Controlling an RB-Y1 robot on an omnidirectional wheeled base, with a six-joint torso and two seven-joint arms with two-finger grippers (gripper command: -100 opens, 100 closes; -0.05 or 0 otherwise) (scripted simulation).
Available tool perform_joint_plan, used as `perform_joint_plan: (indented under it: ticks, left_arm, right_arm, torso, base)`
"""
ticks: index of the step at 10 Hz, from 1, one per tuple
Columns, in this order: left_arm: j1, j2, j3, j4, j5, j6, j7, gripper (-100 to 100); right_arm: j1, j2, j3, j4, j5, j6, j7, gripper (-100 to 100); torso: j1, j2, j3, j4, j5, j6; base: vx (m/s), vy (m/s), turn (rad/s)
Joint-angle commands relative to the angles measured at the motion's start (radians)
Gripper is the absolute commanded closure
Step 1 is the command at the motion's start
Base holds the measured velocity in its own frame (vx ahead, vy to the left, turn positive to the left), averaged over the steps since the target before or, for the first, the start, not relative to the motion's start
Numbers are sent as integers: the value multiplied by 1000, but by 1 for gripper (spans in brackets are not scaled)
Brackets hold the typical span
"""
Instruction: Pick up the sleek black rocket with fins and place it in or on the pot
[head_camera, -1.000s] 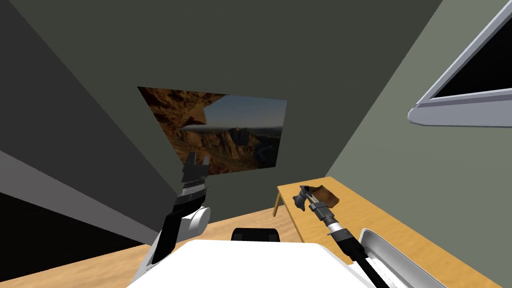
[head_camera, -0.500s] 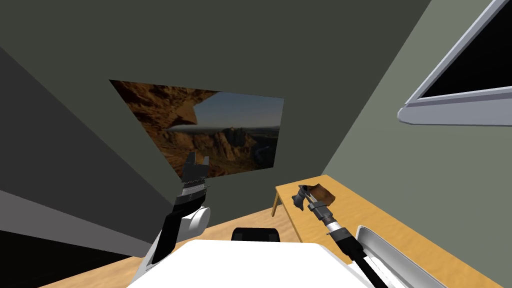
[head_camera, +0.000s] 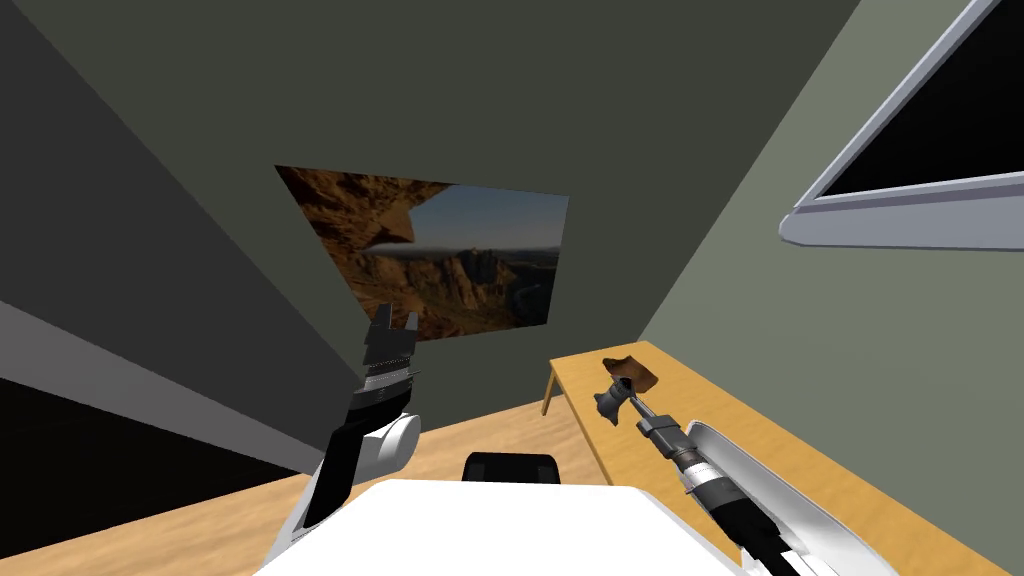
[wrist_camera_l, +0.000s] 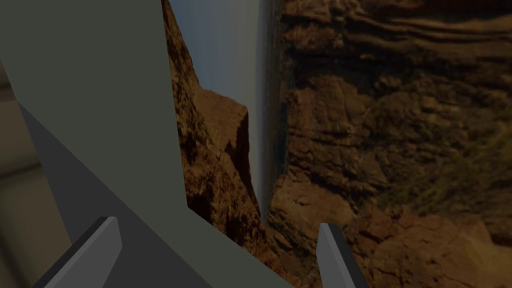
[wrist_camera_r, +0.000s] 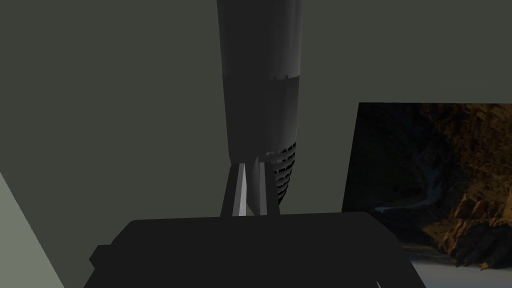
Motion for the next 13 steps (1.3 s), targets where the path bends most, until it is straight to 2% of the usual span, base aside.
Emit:
perform_joint_plan:
  ticks: [1,7,13]
  left_arm:
    - [0,0,0,0,0,0,0,0]
    - [0,0,0,0,0,0,0,0]
    - [0,0,0,0,0,0,0,0]
  right_arm:
    - [23,-38,-20,-1,-1,-9,-20,100]
    - [71,-158,-68,1,-19,-27,-94,100]
    - [103,-251,-82,-3,-49,-40,-148,100]
  torso:
    - [0,0,0,0,0,0]
    - [-1,-4,-2,0,2,-1]
    - [-27,22,15,7,16,35]
  base:
    - [-208,-89,52]
    - [-159,-49,70]
    - [-166,-41,44]
